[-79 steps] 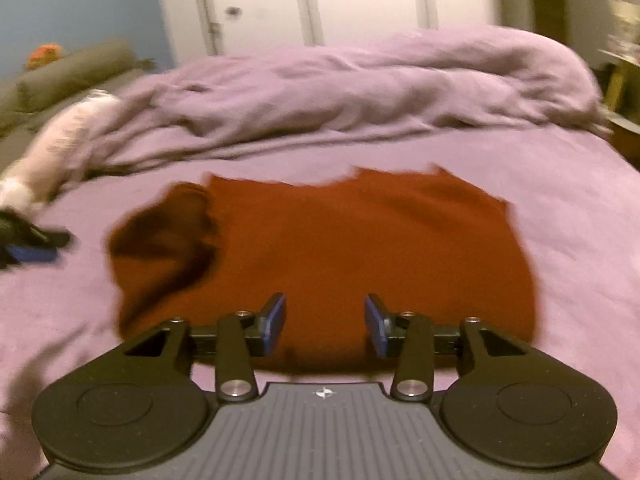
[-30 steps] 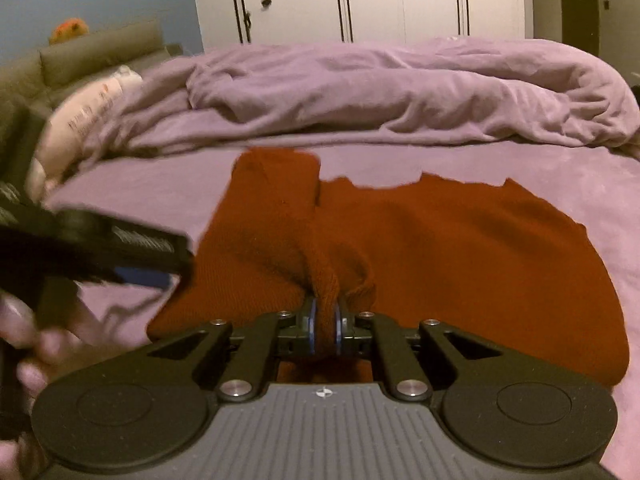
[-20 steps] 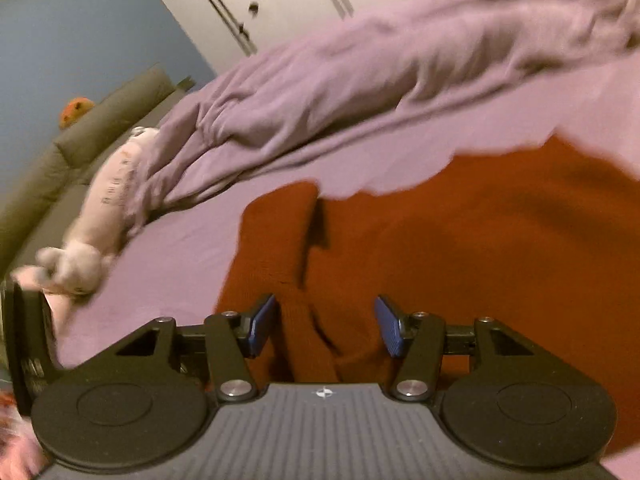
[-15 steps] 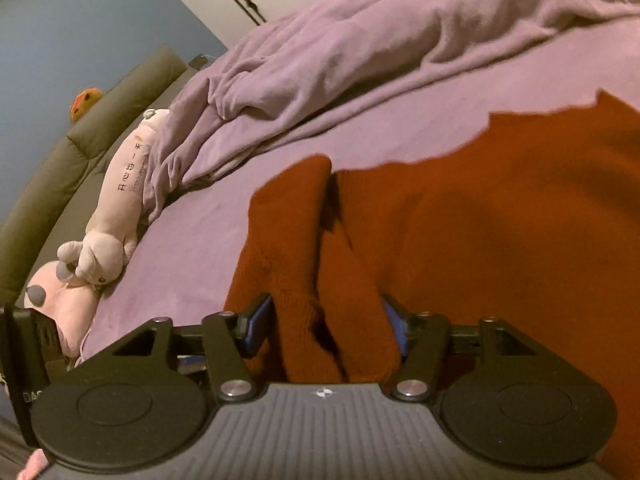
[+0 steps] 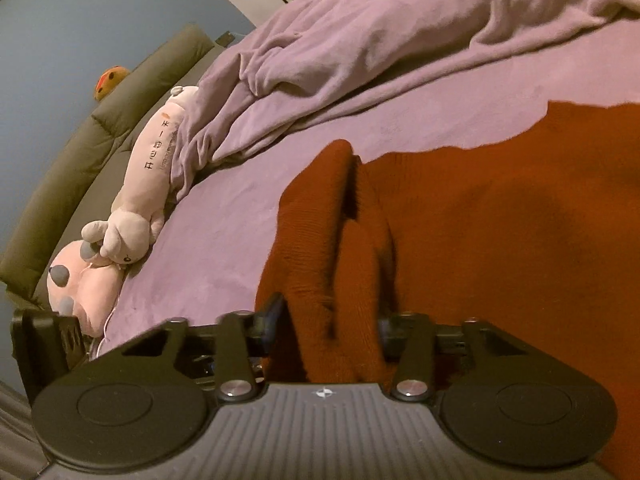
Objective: Fold small clothes
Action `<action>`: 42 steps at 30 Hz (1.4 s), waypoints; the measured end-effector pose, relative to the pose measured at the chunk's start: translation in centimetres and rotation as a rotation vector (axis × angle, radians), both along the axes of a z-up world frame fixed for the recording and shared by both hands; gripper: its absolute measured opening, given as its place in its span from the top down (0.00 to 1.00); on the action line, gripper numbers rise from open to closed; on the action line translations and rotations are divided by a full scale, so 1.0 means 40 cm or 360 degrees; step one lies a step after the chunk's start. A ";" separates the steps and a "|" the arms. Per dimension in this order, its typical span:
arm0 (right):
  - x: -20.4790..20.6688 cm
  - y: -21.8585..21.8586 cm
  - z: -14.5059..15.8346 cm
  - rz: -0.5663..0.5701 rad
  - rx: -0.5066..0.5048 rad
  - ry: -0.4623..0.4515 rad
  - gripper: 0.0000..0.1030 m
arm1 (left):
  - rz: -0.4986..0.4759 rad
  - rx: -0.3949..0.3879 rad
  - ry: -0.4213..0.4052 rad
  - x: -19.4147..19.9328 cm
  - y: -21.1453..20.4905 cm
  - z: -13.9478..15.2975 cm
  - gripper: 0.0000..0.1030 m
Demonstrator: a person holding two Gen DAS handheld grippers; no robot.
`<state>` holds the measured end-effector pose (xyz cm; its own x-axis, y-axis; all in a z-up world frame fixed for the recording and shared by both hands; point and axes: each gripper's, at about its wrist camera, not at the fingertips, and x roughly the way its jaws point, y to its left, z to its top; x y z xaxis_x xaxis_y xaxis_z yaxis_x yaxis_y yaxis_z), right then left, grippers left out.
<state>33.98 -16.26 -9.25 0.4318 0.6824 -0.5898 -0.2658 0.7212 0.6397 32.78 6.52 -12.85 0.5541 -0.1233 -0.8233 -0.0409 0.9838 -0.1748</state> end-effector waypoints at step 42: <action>-0.319 -0.519 0.037 -0.1094 -0.0174 -0.0212 0.43 | -0.0323 0.0033 0.0073 -0.152 -0.333 0.024 0.20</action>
